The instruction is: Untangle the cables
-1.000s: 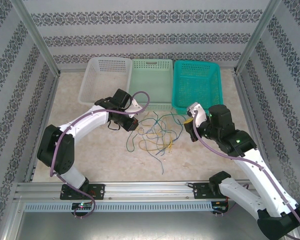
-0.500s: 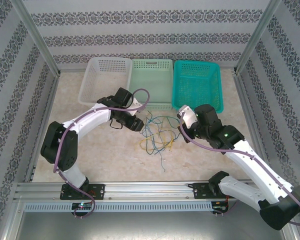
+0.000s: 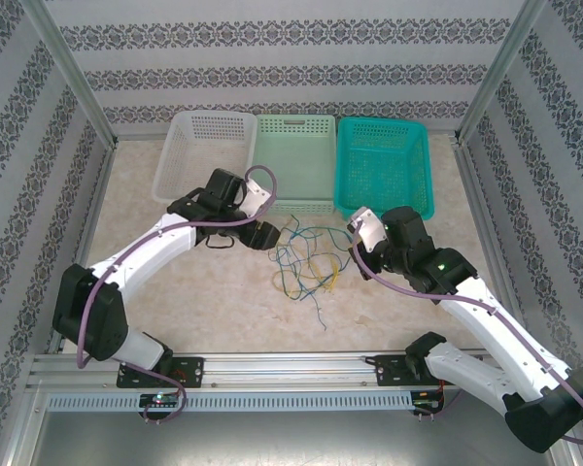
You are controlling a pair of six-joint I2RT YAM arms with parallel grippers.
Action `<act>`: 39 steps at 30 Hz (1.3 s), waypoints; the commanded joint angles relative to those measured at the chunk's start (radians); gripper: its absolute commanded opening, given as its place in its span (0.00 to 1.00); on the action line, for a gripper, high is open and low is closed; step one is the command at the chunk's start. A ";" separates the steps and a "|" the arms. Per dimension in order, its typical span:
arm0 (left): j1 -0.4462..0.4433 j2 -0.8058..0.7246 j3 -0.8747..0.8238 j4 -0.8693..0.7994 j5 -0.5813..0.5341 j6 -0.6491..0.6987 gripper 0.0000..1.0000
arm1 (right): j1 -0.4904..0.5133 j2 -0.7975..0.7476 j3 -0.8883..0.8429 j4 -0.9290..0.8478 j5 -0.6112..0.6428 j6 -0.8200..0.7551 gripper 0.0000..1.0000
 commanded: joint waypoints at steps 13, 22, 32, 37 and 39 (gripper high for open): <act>0.008 0.160 0.135 0.156 0.307 -0.016 0.66 | 0.025 -0.004 -0.010 0.059 0.009 -0.011 0.00; 0.009 0.220 0.167 0.181 0.345 -0.043 0.47 | 0.033 -0.024 -0.031 0.071 0.008 -0.007 0.00; 0.007 0.237 0.157 0.213 0.353 -0.080 0.35 | 0.033 -0.063 -0.064 0.115 0.030 0.010 0.00; 0.009 0.233 0.139 0.253 0.328 -0.123 0.00 | 0.035 -0.069 -0.076 0.121 0.037 0.010 0.00; 0.012 0.231 0.139 0.260 0.279 -0.153 0.00 | 0.037 -0.072 -0.081 0.118 0.048 0.006 0.00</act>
